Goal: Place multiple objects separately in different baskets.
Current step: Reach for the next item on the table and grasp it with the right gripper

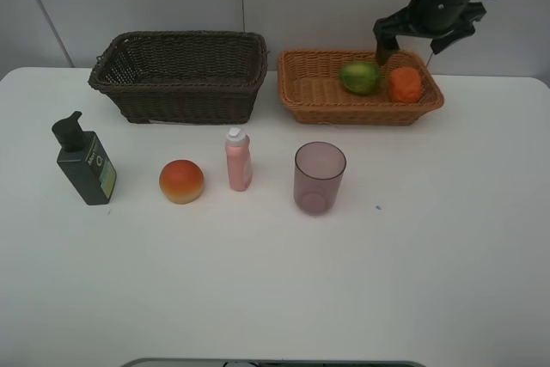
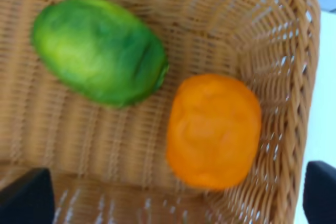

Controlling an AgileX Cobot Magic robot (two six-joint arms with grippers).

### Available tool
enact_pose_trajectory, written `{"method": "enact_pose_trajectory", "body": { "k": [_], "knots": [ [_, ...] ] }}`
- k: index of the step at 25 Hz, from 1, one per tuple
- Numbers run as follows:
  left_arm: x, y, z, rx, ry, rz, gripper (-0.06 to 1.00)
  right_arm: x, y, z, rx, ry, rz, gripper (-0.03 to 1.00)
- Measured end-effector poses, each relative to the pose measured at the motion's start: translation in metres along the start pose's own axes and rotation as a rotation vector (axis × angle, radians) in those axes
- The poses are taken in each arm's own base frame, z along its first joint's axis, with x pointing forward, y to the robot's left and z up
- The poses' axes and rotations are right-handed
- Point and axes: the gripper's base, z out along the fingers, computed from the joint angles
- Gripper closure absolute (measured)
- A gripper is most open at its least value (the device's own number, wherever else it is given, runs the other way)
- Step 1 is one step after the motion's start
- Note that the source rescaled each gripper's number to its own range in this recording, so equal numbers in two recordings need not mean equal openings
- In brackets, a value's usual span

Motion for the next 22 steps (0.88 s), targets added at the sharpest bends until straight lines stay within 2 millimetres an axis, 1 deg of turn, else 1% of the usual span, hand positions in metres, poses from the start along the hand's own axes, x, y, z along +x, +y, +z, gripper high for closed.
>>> {"method": "enact_pose_trajectory", "body": {
  "k": [5, 9, 14, 19, 22],
  "knots": [
    [0.000, 0.000, 0.000, 0.000, 0.000, 0.000, 0.06, 0.006, 0.019, -0.036, -0.027, 0.010, -0.032, -0.03],
    [0.000, 0.000, 0.000, 0.000, 0.000, 0.000, 0.06, 0.023, 0.032, -0.058, -0.045, 0.013, -0.053, -0.03],
    [0.000, 0.000, 0.000, 0.000, 0.000, 0.000, 0.06, 0.055, 0.051, -0.075, -0.064, 0.067, -0.057, -0.03],
    [0.000, 0.000, 0.000, 0.000, 0.000, 0.000, 0.06, 0.086, 0.084, -0.082, -0.088, 0.141, -0.118, -0.03],
    [0.000, 0.000, 0.000, 0.000, 0.000, 0.000, 0.06, 0.100, 0.103, -0.086, -0.104, 0.158, -0.153, -0.03]
  ]
}}
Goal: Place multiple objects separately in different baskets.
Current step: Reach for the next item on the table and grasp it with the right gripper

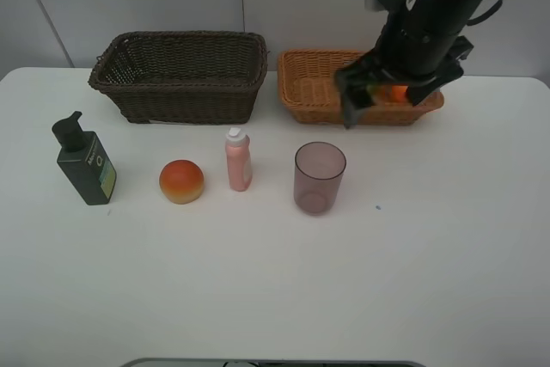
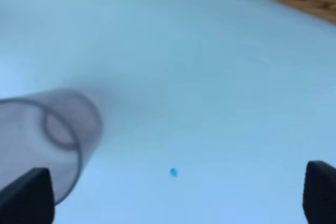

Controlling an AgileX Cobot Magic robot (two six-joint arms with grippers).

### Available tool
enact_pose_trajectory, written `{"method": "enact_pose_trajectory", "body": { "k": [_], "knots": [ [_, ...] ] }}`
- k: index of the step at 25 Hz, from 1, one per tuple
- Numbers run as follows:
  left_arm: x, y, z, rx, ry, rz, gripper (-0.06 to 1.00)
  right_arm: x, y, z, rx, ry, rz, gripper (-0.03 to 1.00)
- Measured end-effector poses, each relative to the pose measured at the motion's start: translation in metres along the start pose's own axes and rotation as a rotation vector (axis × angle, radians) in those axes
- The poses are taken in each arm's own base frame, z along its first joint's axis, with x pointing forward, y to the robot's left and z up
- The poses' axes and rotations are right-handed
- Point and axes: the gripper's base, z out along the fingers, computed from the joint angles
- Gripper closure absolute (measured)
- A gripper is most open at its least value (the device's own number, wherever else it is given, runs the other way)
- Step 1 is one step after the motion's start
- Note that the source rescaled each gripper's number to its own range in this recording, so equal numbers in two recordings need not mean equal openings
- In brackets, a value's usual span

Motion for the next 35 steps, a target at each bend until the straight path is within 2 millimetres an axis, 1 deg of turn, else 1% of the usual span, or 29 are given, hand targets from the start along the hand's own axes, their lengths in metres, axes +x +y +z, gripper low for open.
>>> {"method": "enact_pose_trajectory", "body": {
  "k": [5, 8, 11, 15, 18, 25, 28, 32, 35],
  "knots": [
    [0.000, 0.000, 0.000, 0.000, 0.000, 0.000, 0.06, 0.013, 0.024, 0.001, -0.022, -0.007, -0.005, -0.03],
    [0.000, 0.000, 0.000, 0.000, 0.000, 0.000, 0.06, 0.020, 0.031, 0.008, -0.029, -0.003, 0.031, -0.03],
    [0.000, 0.000, 0.000, 0.000, 0.000, 0.000, 0.06, 0.021, 0.032, 0.013, -0.037, -0.028, 0.100, -0.03],
    [0.000, 0.000, 0.000, 0.000, 0.000, 0.000, 0.06, 0.019, 0.033, 0.016, -0.044, -0.042, 0.142, -0.03],
    [0.000, 0.000, 0.000, 0.000, 0.000, 0.000, 0.06, 0.019, 0.034, 0.023, -0.039, -0.024, 0.152, -0.03],
    [0.000, 0.000, 0.000, 0.000, 0.000, 0.000, 0.06, 0.016, 0.039, 0.047, -0.033, 0.008, 0.153, -0.03],
    [0.000, 0.000, 0.000, 0.000, 0.000, 0.000, 0.06, 0.014, 0.039, 0.051, -0.034, -0.003, 0.157, -0.03],
    [0.000, 0.000, 0.000, 0.000, 0.000, 0.000, 0.06, 0.012, 0.033, 0.054, -0.025, -0.007, 0.192, -0.03],
    [0.000, 0.000, 0.000, 0.000, 0.000, 0.000, 0.06, 0.012, 0.033, 0.058, -0.019, 0.001, 0.189, -0.03]
  ]
}}
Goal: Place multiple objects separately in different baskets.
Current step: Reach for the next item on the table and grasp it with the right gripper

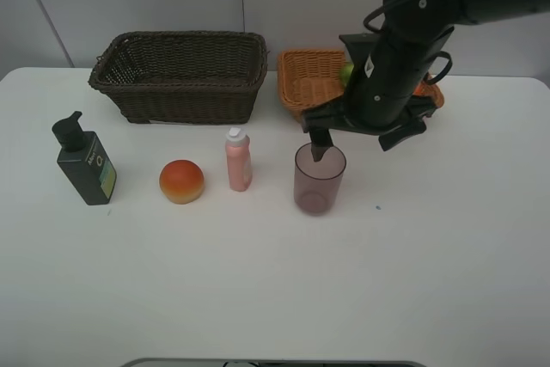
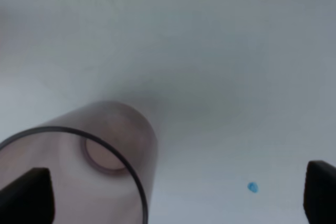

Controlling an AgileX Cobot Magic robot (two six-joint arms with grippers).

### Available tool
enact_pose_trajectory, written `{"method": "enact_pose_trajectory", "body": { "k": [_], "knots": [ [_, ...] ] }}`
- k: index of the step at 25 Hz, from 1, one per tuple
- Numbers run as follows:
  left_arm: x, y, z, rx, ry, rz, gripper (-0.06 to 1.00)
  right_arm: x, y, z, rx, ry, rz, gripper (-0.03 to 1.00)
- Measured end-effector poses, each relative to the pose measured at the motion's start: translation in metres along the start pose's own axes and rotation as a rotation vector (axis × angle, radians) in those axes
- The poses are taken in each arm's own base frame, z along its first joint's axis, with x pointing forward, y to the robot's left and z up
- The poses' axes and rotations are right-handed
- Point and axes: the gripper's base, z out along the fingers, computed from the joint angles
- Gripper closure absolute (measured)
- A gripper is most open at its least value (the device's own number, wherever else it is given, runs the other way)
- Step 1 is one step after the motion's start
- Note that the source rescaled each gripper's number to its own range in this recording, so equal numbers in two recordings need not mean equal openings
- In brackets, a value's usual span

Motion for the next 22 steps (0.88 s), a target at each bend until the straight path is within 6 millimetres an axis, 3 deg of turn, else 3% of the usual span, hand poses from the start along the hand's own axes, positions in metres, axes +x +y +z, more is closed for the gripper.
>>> {"method": "enact_pose_trajectory", "body": {
  "k": [22],
  "knots": [
    [0.000, 0.000, 0.000, 0.000, 0.000, 0.000, 0.06, 0.001, 0.006, 0.047, 0.019, 0.072, -0.012, 0.00]
  ]
}}
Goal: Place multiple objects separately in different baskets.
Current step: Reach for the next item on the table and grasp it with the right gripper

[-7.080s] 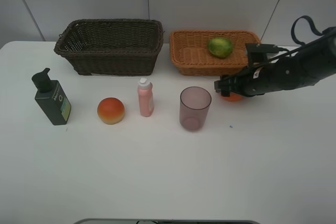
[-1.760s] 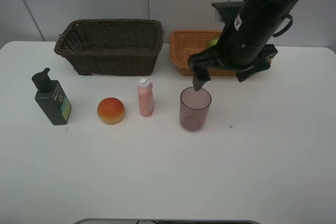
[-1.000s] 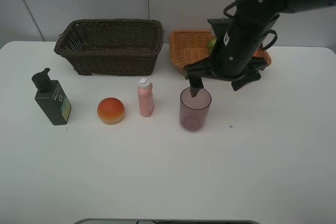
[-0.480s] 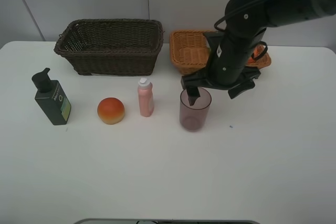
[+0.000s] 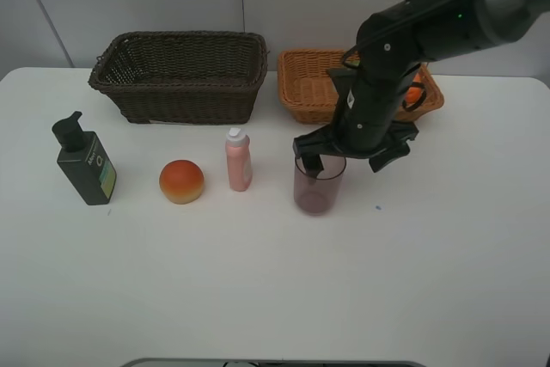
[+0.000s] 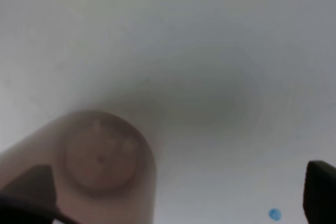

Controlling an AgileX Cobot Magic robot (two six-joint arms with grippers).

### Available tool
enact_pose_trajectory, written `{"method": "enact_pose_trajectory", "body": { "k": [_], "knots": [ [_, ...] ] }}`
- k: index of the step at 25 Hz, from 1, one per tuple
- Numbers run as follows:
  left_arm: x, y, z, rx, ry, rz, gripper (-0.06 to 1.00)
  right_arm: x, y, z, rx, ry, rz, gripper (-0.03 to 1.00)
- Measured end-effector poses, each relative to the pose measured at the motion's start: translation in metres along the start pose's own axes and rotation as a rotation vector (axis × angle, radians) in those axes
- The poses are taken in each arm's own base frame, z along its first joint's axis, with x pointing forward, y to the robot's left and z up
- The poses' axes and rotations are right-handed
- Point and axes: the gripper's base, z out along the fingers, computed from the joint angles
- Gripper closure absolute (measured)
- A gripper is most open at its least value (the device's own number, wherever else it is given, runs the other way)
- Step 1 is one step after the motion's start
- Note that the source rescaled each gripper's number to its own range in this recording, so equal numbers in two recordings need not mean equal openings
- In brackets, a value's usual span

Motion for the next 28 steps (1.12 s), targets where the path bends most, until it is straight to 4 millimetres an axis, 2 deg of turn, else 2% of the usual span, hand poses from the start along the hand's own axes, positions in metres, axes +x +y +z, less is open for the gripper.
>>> {"method": "enact_pose_trajectory", "body": {
  "k": [2, 3, 5, 7, 8, 10, 14, 28],
  "knots": [
    [0.0000, 0.0000, 0.0000, 0.000, 0.000, 0.000, 0.06, -0.0001, -0.0002, 0.0000, 0.003, -0.001, -0.003, 0.11],
    [0.0000, 0.0000, 0.0000, 0.000, 0.000, 0.000, 0.06, -0.0003, -0.0006, 0.0000, 0.006, -0.003, -0.008, 0.21],
    [0.0000, 0.0000, 0.0000, 0.000, 0.000, 0.000, 0.06, -0.0005, -0.0010, 0.0000, 0.011, -0.006, -0.013, 0.45],
    [0.0000, 0.0000, 0.0000, 0.000, 0.000, 0.000, 0.06, -0.0008, -0.0008, 0.0000, 0.009, -0.009, -0.013, 0.74],
    [0.0000, 0.0000, 0.0000, 0.000, 0.000, 0.000, 0.06, -0.0009, -0.0007, 0.0000, 0.008, -0.010, -0.013, 0.83],
    [0.0000, 0.0000, 0.0000, 0.000, 0.000, 0.000, 0.06, -0.0014, -0.0005, 0.0000, 0.005, -0.016, -0.013, 0.92],
    [0.0000, 0.0000, 0.0000, 0.000, 0.000, 0.000, 0.06, -0.0020, -0.0001, 0.0000, 0.002, -0.022, -0.013, 0.96],
    [0.0000, 0.0000, 0.0000, 0.000, 0.000, 0.000, 0.06, -0.0024, -0.0001, -0.0010, -0.001, -0.027, -0.015, 0.97]
  ]
}}
